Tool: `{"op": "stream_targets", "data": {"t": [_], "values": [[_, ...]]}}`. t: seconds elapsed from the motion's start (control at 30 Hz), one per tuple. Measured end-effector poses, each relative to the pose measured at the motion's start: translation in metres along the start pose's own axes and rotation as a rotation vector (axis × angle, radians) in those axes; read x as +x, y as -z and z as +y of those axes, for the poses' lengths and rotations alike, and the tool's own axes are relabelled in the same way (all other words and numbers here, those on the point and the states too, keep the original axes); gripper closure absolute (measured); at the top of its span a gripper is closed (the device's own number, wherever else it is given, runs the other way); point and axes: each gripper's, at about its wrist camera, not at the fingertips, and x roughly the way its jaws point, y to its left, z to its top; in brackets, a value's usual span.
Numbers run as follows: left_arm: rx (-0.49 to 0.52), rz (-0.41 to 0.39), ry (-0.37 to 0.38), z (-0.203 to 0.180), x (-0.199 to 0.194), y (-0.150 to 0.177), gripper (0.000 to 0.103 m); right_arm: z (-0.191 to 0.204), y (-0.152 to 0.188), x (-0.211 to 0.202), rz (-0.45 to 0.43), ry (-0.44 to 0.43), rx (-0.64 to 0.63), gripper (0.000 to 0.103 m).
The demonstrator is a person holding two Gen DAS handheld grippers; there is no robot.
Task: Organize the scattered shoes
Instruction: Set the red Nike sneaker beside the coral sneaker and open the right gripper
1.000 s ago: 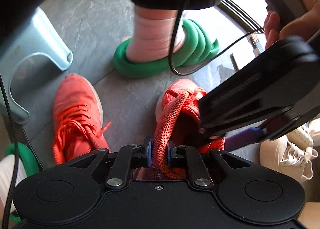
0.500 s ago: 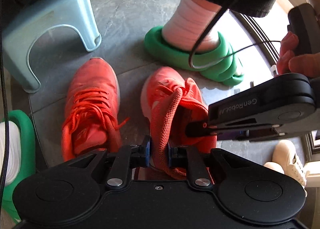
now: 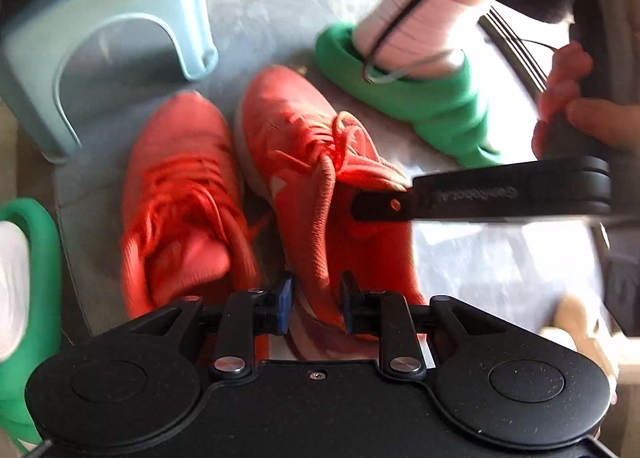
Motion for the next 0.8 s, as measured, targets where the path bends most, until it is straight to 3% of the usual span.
{"op": "stream_targets", "data": {"t": [0.17,0.37,0.57,0.63,0.67,0.8], "values": [[-0.007,-0.006,0.015,-0.001,0.003,0.002,0.077,-0.013,0.016,-0.017,0.072,-0.071,0.334,0.062],[-0.043,-0.017,0.041,-0.004,0.009,0.003,0.074,-0.017,0.040,-0.032,0.083,-0.113,0.638,0.060],[-0.080,-0.031,0.060,0.000,0.008,0.007,0.074,-0.013,0.036,-0.013,0.107,-0.085,0.686,0.065],[-0.093,-0.036,0.072,0.003,0.007,0.010,0.074,-0.012,0.035,-0.010,0.114,-0.065,0.685,0.072],[-0.096,-0.037,0.075,0.003,0.007,0.010,0.074,-0.013,0.035,-0.009,0.123,-0.036,0.677,0.086],[-0.095,-0.062,0.069,0.005,-0.001,0.011,0.074,-0.023,0.036,-0.003,0.107,-0.036,0.733,0.088]]}}
